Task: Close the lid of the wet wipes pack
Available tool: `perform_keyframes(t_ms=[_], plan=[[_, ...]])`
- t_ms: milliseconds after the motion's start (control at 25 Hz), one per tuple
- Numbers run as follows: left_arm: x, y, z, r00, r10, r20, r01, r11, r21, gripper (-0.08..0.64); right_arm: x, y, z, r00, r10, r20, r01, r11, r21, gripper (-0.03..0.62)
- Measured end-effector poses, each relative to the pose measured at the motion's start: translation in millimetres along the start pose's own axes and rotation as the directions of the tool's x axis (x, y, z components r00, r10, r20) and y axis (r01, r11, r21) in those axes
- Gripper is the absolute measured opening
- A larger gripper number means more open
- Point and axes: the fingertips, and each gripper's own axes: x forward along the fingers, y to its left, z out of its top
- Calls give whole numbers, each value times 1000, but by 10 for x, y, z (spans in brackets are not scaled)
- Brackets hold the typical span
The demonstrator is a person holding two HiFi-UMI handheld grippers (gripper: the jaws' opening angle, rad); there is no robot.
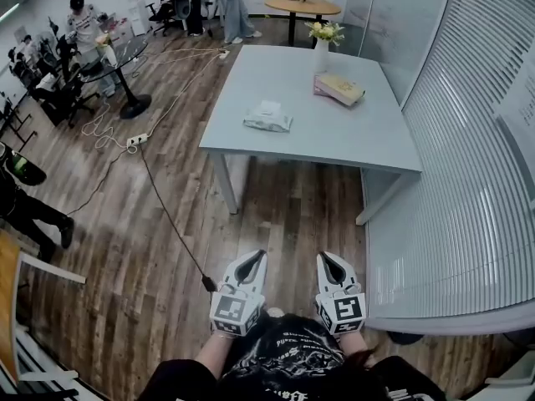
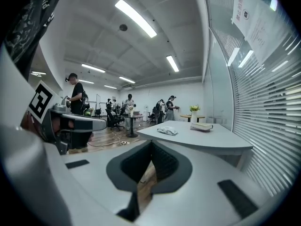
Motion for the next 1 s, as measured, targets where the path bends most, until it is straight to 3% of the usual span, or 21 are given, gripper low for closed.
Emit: perform_keyframes(t_ms=[240,560,1000], plan=[[233,-18,26,1000,9,-3,-9,1000,5,12,97,-147,-125,999,24,-35,-23,999,27,0],[570,300,-73,1000,11,-26,-11,1000,-9,12,505,-228,-179,997,35,-75,-33,999,27,-2],[1391,1135,168,998,-44,-40,45,998,33,12,1594,-501,162,998,-23,-58,26,999,35,-2]])
